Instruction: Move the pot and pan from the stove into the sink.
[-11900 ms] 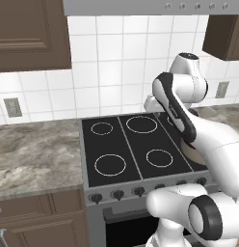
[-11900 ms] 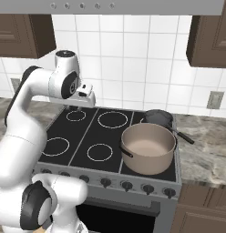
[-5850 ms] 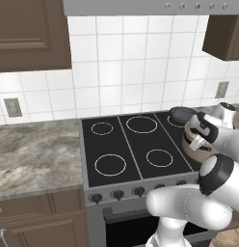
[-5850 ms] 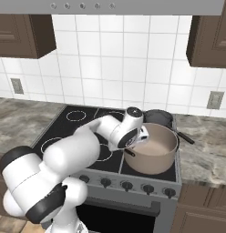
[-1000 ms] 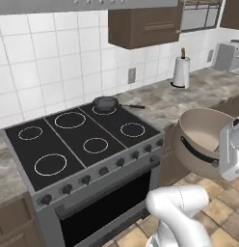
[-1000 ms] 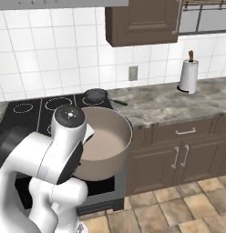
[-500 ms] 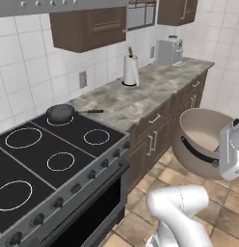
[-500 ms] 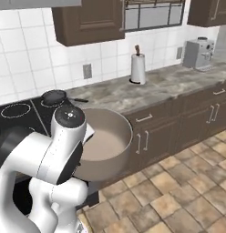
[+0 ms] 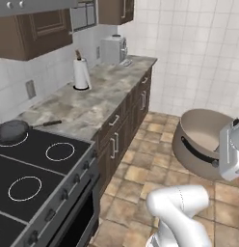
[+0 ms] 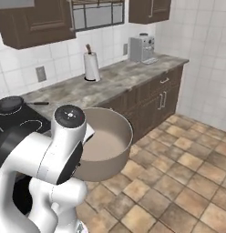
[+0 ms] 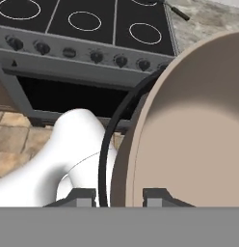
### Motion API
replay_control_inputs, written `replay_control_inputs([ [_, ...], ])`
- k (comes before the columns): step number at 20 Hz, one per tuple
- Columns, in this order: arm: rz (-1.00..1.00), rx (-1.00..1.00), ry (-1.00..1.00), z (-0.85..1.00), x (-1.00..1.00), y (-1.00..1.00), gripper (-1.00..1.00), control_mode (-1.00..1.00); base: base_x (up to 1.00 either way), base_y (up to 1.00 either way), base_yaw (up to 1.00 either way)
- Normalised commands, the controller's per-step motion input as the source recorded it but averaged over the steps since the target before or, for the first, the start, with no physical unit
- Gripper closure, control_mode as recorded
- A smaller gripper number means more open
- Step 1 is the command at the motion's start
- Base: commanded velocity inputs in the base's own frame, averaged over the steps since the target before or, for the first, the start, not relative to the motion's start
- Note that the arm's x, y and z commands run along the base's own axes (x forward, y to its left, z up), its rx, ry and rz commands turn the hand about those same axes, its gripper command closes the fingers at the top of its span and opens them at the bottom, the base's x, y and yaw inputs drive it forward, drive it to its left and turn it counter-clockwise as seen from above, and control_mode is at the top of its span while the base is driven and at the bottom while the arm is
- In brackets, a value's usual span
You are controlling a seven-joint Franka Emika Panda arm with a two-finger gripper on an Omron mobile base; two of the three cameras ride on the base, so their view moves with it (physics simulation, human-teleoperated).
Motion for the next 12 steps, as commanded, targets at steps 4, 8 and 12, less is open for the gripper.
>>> replay_control_inputs([
  [4,0.00,0.00,0.00,0.00,0.00,0.00,1.00,1.00,0.00,-0.03,-0.49],
  [8,0.00,0.00,0.00,0.00,0.00,0.00,1.00,1.00,0.00,-0.03,-0.49],
  [12,0.00,0.00,0.00,0.00,0.00,0.00,1.00,1.00,0.00,-0.03,-0.49],
])
